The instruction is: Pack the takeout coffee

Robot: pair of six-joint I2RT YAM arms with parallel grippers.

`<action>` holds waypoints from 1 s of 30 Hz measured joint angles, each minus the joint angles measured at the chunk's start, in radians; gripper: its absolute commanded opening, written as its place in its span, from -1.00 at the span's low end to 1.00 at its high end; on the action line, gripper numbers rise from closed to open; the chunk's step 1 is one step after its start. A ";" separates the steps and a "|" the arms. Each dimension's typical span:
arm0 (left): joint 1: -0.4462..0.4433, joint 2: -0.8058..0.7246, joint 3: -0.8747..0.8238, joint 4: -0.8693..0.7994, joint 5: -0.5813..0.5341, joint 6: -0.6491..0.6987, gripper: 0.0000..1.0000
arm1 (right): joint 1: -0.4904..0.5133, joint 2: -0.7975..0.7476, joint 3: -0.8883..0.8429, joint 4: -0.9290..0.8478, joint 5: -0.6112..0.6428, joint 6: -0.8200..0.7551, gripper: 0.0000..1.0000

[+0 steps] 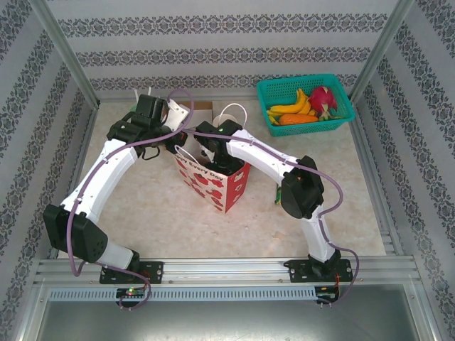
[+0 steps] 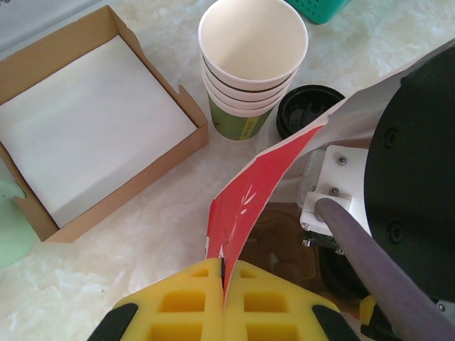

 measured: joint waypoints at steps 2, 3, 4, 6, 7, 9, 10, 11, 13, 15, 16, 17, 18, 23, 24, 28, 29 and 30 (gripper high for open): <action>0.000 0.000 0.000 0.000 0.002 0.000 -1.00 | 0.000 -0.002 -0.003 0.002 0.000 0.000 -0.11; 0.000 0.000 0.000 0.000 0.002 0.000 -1.00 | 0.000 -0.002 -0.003 0.002 0.000 0.000 -0.11; 0.000 0.000 0.000 0.000 0.002 0.000 -1.00 | 0.000 -0.002 -0.003 0.002 0.000 0.000 -0.11; 0.000 0.000 0.000 0.000 0.002 0.000 -1.00 | 0.000 -0.002 -0.003 0.002 0.000 0.000 -0.11; 0.000 0.000 0.000 0.000 0.002 0.000 -1.00 | 0.000 -0.002 -0.003 0.002 0.000 0.000 -0.11; 0.000 0.000 0.000 0.000 0.002 0.000 -1.00 | 0.000 -0.002 -0.002 0.002 0.000 0.000 -0.11; 0.000 0.000 0.000 0.000 0.002 0.000 -1.00 | 0.000 -0.002 -0.002 0.002 0.000 0.000 -0.11; 0.000 0.000 0.000 0.000 0.002 0.000 -1.00 | 0.000 -0.002 -0.002 0.002 0.000 0.000 -0.11; 0.000 0.000 0.000 0.000 0.002 0.000 -1.00 | 0.000 -0.002 -0.002 0.002 0.000 0.000 -0.11; 0.000 0.000 0.000 0.000 0.002 0.000 -1.00 | 0.000 -0.002 -0.002 0.002 0.000 0.000 -0.11; 0.000 0.000 0.000 0.000 0.002 0.000 -1.00 | 0.000 -0.002 -0.002 0.002 0.000 0.000 -0.11; 0.000 0.000 0.000 0.000 0.002 0.000 -1.00 | 0.000 -0.002 -0.002 0.002 0.000 0.000 -0.11; 0.000 0.000 0.000 0.000 0.002 0.000 -1.00 | 0.000 -0.002 -0.002 0.002 0.000 0.000 -0.11; 0.000 0.000 0.000 0.000 0.002 0.000 -1.00 | 0.000 -0.001 -0.002 0.001 0.000 0.000 -0.11; 0.000 0.000 0.000 0.000 0.002 0.000 -1.00 | 0.000 0.000 -0.002 0.001 0.000 0.000 -0.11; 0.000 0.000 0.000 0.000 0.002 0.000 -1.00 | 0.000 0.005 -0.006 0.001 0.001 0.000 -0.12; 0.000 0.000 0.000 0.000 0.002 0.000 -1.00 | 0.000 0.005 -0.009 0.003 0.001 0.000 -0.12; 0.000 0.000 0.000 0.000 0.002 0.000 -1.00 | 0.000 0.007 -0.012 0.005 0.001 0.000 -0.12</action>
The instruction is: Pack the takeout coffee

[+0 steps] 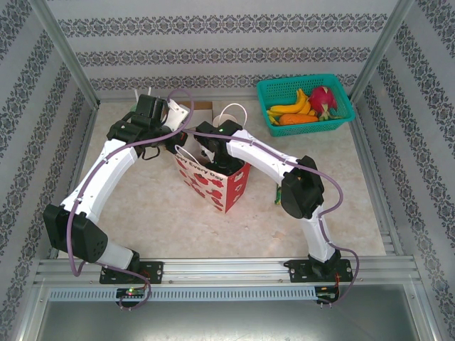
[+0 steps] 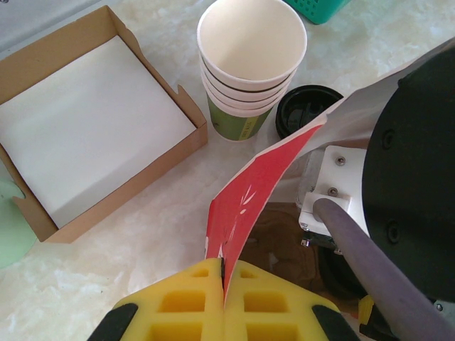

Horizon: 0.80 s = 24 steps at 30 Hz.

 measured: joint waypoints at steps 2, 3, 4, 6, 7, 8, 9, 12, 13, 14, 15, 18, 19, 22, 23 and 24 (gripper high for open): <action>0.000 0.000 0.000 0.000 0.000 0.000 -1.00 | 0.000 0.001 -0.005 0.005 0.000 0.000 -0.12; 0.000 0.000 0.000 0.000 0.000 0.000 -1.00 | 0.000 0.002 -0.006 0.008 0.000 0.000 -0.12; 0.000 0.000 0.000 0.000 0.000 0.000 -1.00 | 0.000 0.002 -0.008 0.011 0.000 0.000 -0.12; 0.000 0.000 0.000 0.000 0.000 0.000 -1.00 | 0.000 0.005 -0.011 0.018 0.000 0.000 -0.13; 0.000 0.000 0.000 0.000 0.000 0.000 -1.00 | 0.000 0.006 -0.014 0.026 -0.001 0.000 -0.13; 0.000 0.000 0.000 0.000 0.000 0.000 -1.00 | 0.000 0.007 -0.016 0.031 -0.002 0.000 -0.12; 0.000 0.000 0.000 0.000 0.000 0.000 -1.00 | 0.000 0.009 -0.018 0.037 -0.003 0.000 -0.13; 0.000 0.000 0.000 0.000 0.000 0.000 -1.00 | 0.000 0.011 -0.023 0.056 -0.004 0.000 -0.12; 0.000 0.000 0.000 0.000 0.000 0.000 -1.00 | 0.000 0.011 -0.023 0.061 -0.004 0.000 -0.13; 0.000 0.000 0.000 0.000 0.000 0.000 -1.00 | 0.000 0.012 -0.023 0.064 -0.005 0.000 -0.13; 0.000 0.000 0.000 0.000 0.000 0.000 -1.00 | 0.000 0.013 -0.023 0.068 -0.006 0.001 -0.13; 0.000 0.000 0.000 0.000 0.004 0.000 -1.00 | 0.000 0.017 -0.015 0.068 -0.008 0.000 -0.12; 0.000 0.000 0.000 0.000 0.005 0.000 -1.00 | 0.000 0.019 -0.011 0.067 -0.008 0.000 -0.12; 0.000 0.000 0.000 0.000 0.008 0.000 -1.00 | 0.000 0.024 -0.004 0.065 -0.008 0.000 -0.12; 0.000 0.000 0.000 0.000 0.009 0.000 -1.00 | 0.000 0.026 -0.002 0.064 -0.008 0.000 -0.12; 0.000 0.000 0.000 0.000 0.013 -0.001 -1.00 | 0.000 0.027 -0.002 0.064 -0.008 0.000 -0.12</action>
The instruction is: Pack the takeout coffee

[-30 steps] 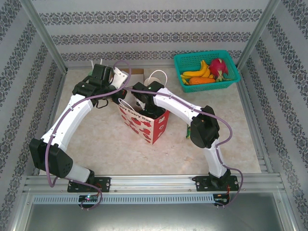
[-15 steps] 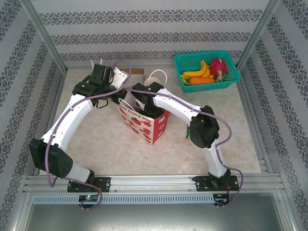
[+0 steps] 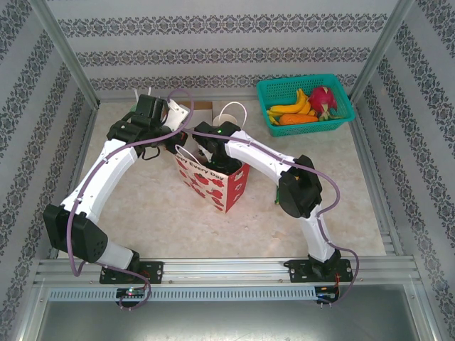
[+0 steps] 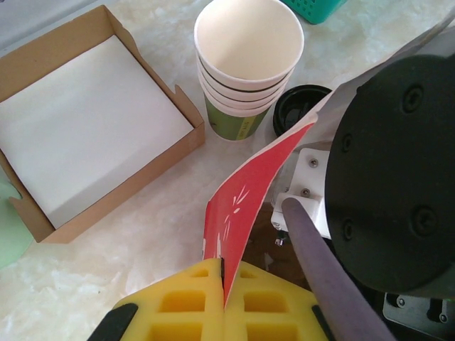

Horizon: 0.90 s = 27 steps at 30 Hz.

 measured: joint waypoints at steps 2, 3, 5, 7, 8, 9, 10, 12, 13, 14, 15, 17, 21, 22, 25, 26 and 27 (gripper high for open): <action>0.000 0.000 0.000 0.000 0.015 -0.001 -1.00 | 0.000 0.002 0.000 0.000 0.000 0.000 -0.12; 0.000 0.000 0.000 0.000 0.021 -0.002 -1.00 | 0.000 0.003 0.000 0.002 0.000 0.000 -0.12; 0.000 0.000 0.000 0.000 0.037 -0.008 -1.00 | 0.000 0.006 0.000 0.009 0.000 0.003 -0.12; 0.000 -0.003 0.000 0.000 0.046 -0.014 -1.00 | 0.000 0.011 0.000 0.018 0.000 0.003 -0.12; 0.000 -0.006 -0.002 0.000 0.050 -0.018 -1.00 | 0.000 0.013 0.000 0.023 -0.001 0.003 -0.12; 0.000 -0.008 -0.004 0.000 0.055 -0.021 -1.00 | 0.000 0.014 0.000 0.026 -0.001 0.003 -0.12; 0.000 -0.010 -0.006 0.000 0.058 -0.023 -1.00 | 0.000 0.015 0.001 0.027 -0.002 0.003 -0.11; 0.000 -0.011 -0.007 0.000 0.062 -0.026 -1.00 | 0.000 0.018 0.009 0.023 -0.002 0.003 -0.09; 0.000 -0.011 -0.007 0.000 0.062 -0.027 -1.00 | 0.000 0.019 0.015 0.018 -0.002 0.003 -0.08; 0.000 -0.011 -0.007 0.000 0.062 -0.027 -1.00 | 0.000 0.021 0.022 0.011 -0.003 0.003 -0.07; 0.000 -0.011 -0.007 0.000 0.062 -0.027 -1.00 | 0.000 0.021 0.029 0.005 -0.003 0.003 -0.06; 0.000 -0.011 -0.007 0.000 0.062 -0.028 -1.00 | 0.000 0.021 0.043 -0.008 -0.003 0.003 -0.05; 0.000 -0.019 -0.014 0.002 0.061 -0.037 -1.00 | 0.000 0.018 0.048 -0.026 0.000 0.003 -0.03; 0.000 -0.025 -0.019 0.006 0.061 -0.040 -1.00 | 0.000 0.015 0.048 -0.031 0.001 0.003 -0.03; 0.000 -0.035 -0.029 0.009 0.058 -0.047 -1.00 | 0.000 0.012 0.048 -0.040 0.001 0.003 -0.03; 0.000 -0.037 -0.030 0.010 0.057 -0.047 -1.00 | 0.001 0.011 0.048 -0.042 0.000 0.003 -0.03; 0.000 -0.037 -0.030 0.012 0.057 -0.047 -1.00 | 0.000 0.009 0.048 -0.044 0.000 0.004 -0.03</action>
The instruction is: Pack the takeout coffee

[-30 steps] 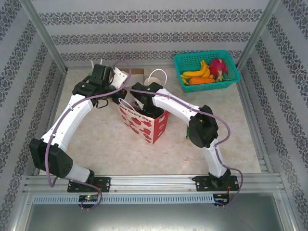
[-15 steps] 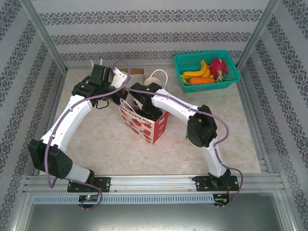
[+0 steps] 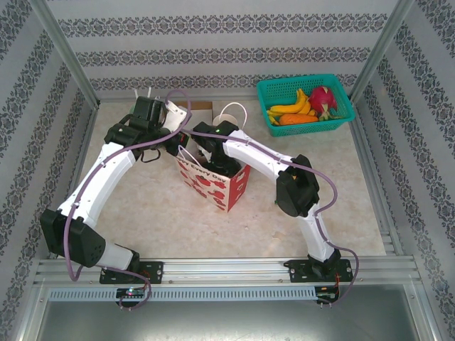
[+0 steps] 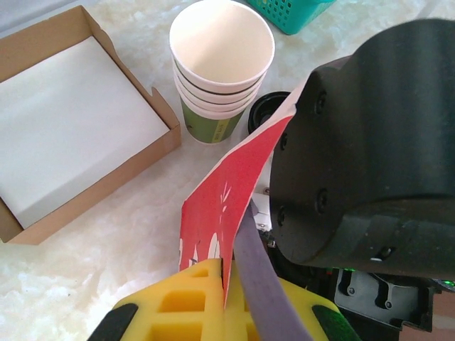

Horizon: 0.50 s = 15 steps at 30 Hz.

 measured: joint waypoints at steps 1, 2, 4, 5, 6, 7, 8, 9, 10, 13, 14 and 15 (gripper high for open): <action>0.000 0.000 0.000 0.002 0.000 0.000 -1.00 | 0.000 -0.001 0.000 -0.002 0.000 0.003 -0.03; 0.000 0.000 0.000 0.004 0.000 0.000 -1.00 | 0.000 -0.003 0.001 -0.004 -0.002 0.007 -0.03; 0.000 0.000 0.000 0.007 0.000 0.000 -1.00 | 0.000 -0.006 0.003 -0.014 -0.004 0.011 -0.01; 0.000 0.000 0.000 0.010 0.000 0.000 -1.00 | 0.000 -0.007 0.005 -0.019 -0.004 0.014 0.01; 0.000 -0.001 0.000 0.011 0.000 0.000 -1.00 | 0.000 -0.008 0.005 -0.021 -0.005 0.014 0.03; 0.000 -0.001 0.000 0.011 0.000 0.000 -1.00 | 0.000 -0.008 0.005 -0.025 -0.005 0.014 0.04; 0.000 -0.001 0.000 0.011 0.000 0.000 -1.00 | 0.000 -0.008 0.005 -0.027 -0.005 0.014 0.07; 0.000 -0.001 0.000 0.011 0.000 0.000 -1.00 | 0.000 -0.008 0.005 -0.029 -0.005 0.014 0.08; 0.000 -0.001 0.000 0.011 0.000 0.000 -1.00 | 0.000 -0.008 0.005 -0.030 -0.005 0.014 0.10; 0.000 -0.001 0.000 0.011 0.000 0.001 -1.00 | 0.000 -0.008 0.005 -0.031 -0.005 0.014 0.19; 0.000 -0.001 0.000 0.011 0.000 0.001 -1.00 | 0.000 -0.008 0.005 -0.032 -0.005 0.014 0.22; 0.000 -0.001 0.000 0.011 0.000 0.001 -1.00 | 0.000 -0.008 0.005 -0.032 -0.005 0.014 0.25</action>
